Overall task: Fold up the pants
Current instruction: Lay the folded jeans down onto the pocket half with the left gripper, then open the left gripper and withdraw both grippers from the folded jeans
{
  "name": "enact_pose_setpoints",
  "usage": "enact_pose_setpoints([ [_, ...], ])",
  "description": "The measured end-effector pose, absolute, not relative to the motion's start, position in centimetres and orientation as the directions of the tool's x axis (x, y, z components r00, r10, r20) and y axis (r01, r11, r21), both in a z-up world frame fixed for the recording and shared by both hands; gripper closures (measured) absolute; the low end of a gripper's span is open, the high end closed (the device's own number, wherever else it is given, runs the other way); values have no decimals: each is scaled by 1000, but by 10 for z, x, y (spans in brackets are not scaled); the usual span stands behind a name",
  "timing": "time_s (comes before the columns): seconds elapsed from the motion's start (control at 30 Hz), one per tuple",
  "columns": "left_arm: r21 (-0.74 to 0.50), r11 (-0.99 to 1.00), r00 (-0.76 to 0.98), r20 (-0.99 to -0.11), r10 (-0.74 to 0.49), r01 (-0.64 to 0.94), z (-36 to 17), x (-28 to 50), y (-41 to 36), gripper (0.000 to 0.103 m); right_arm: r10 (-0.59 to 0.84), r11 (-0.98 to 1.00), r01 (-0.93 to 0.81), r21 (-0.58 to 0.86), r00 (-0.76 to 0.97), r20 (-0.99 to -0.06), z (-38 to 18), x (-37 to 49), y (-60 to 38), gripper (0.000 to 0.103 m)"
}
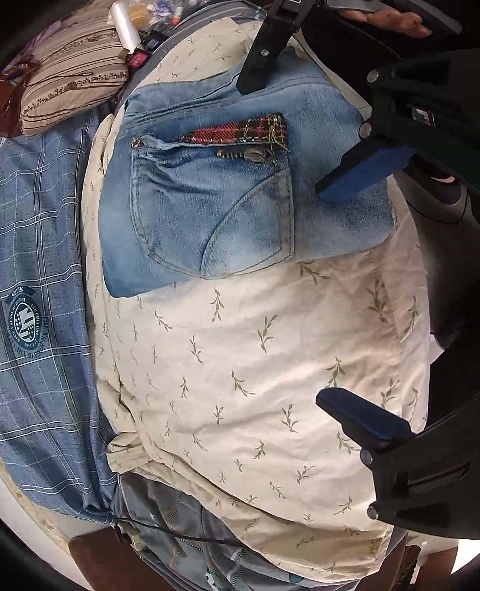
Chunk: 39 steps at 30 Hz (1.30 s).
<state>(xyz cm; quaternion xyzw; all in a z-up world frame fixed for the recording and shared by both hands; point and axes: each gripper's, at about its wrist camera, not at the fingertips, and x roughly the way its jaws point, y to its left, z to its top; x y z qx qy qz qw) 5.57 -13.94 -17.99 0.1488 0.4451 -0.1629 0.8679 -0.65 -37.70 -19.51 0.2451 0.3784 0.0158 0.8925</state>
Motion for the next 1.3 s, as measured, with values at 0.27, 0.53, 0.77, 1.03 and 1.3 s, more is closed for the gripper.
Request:
enact_pose_setpoints([
  [0.27, 167, 885, 565, -815, -125, 435, -186, 56, -148, 0, 175, 914, 136, 382, 717, -675, -199, -2, -368, 32],
  [0.53, 248, 866, 606, -791, -77, 434, -166, 50, -148, 0, 192, 910, 136, 392, 700, -688, -184, -5, -371, 32],
  [0.77, 256, 879, 672, -735, -92, 401, -131, 44, -140, 0, 122, 946, 109, 306, 753, -647, -150, -23, -365, 32],
  [1.03, 270, 887, 751, -650, -119, 375, -86, 30, -132, 0, 74, 957, 102, 271, 819, -569, -106, -41, -362, 31],
  [1.3, 258, 895, 786, -601, -147, 364, -58, 20, -122, 0, 46, 963, 104, 247, 844, -534, -82, -54, -361, 29],
])
